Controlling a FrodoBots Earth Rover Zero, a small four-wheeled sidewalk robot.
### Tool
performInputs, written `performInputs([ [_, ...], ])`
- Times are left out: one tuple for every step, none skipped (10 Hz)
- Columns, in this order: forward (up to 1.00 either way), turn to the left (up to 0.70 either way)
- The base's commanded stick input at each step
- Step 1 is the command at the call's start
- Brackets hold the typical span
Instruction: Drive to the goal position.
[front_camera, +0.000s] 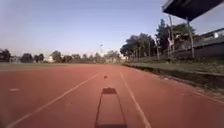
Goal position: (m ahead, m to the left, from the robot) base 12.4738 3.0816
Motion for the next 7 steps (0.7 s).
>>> performInputs([
  [0.7,0.0],
  [0.7,0.0],
  [0.7,0.0],
  [0.7,0.0],
  [0.7,0.0],
  [0.7,0.0],
  [0.7,0.0],
])
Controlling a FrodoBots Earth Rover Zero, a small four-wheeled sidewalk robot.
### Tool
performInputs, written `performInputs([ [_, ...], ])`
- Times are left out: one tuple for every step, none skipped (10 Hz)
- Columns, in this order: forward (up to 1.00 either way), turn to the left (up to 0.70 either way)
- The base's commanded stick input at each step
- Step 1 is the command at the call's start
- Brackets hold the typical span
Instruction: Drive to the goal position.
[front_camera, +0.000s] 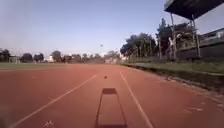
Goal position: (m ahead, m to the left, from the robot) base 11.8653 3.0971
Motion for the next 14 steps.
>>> performInputs([
  [0.7,0.0],
  [0.7,0.0],
  [0.7,0.0],
  [0.7,0.0],
  [0.7,-0.09],
  [0.7,-0.14],
  [0.7,-0.14],
  [0.7,-0.14],
  [0.7,-0.14],
  [0.7,-0.14],
  [0.7,-0.14],
  [0.7,-0.14],
  [0.7,-0.14],
  [0.7,-0.14],
])
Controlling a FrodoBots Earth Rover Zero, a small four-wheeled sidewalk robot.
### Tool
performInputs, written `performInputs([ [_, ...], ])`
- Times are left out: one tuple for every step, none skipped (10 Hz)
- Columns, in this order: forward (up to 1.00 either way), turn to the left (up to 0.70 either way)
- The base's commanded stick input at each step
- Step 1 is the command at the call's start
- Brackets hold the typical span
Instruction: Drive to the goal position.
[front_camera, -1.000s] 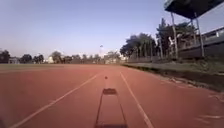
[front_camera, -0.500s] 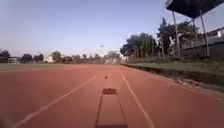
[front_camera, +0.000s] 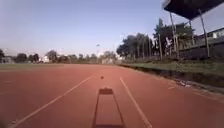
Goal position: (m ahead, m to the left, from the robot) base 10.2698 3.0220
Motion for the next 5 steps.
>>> performInputs([
  [0.7,-0.14],
  [0.7,-0.14],
  [0.7,-0.11],
  [0.7,-0.03],
  [0.7,0.0],
])
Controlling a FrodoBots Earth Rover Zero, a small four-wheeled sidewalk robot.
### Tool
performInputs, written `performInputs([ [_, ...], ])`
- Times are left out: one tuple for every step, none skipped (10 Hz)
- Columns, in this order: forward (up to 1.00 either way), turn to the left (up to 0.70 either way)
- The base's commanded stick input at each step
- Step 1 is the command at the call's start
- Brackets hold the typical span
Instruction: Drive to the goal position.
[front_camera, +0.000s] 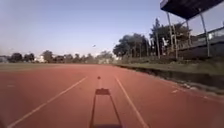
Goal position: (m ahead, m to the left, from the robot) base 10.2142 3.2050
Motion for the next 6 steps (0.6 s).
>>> performInputs([
  [0.7,0.0],
  [0.7,0.0],
  [0.7,0.0],
  [0.7,0.0],
  [0.7,0.0],
  [0.7,0.0],
])
